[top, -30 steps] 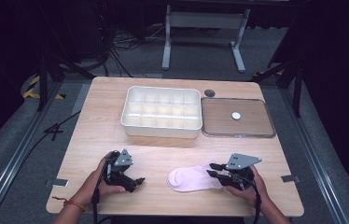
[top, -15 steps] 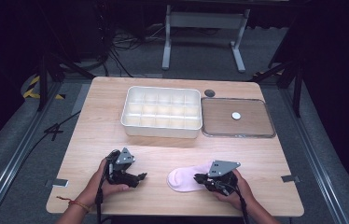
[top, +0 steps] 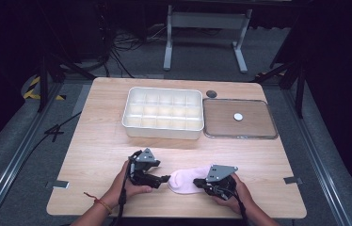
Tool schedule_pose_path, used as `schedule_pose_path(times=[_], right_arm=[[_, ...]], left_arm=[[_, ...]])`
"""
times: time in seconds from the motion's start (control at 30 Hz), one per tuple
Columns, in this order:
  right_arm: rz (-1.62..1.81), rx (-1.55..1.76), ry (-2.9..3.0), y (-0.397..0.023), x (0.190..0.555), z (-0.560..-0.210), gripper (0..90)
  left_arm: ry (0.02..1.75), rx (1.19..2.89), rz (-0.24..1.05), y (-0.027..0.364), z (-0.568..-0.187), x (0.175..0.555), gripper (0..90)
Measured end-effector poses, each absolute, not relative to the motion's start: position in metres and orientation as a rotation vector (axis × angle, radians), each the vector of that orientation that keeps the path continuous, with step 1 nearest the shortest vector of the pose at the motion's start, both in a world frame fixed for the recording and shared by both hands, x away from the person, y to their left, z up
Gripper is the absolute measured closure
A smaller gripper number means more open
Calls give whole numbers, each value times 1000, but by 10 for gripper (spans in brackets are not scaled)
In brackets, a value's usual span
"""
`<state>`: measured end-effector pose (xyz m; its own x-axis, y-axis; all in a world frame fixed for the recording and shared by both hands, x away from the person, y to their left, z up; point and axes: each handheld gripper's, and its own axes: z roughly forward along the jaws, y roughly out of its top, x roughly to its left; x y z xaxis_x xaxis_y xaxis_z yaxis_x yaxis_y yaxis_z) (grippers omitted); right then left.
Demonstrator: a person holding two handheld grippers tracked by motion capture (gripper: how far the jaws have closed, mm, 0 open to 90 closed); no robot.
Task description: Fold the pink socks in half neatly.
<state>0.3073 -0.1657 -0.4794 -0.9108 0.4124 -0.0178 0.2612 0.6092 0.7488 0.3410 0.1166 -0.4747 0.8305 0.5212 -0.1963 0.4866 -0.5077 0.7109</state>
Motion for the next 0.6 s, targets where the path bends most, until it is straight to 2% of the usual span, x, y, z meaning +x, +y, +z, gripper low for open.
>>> schedule_pose_path(times=[0.27,0.5,0.6], right_arm=[[1186,545,2645,-166,308,-480,877],[1188,557,2652,-166,308,-480,877],[1184,554,2647,-166,307,-480,877]], left_arm=[[708,2240,99,90,-478,338,295],[663,2297,179,85,-479,333,304],[659,2297,181,85,-478,331,336]])
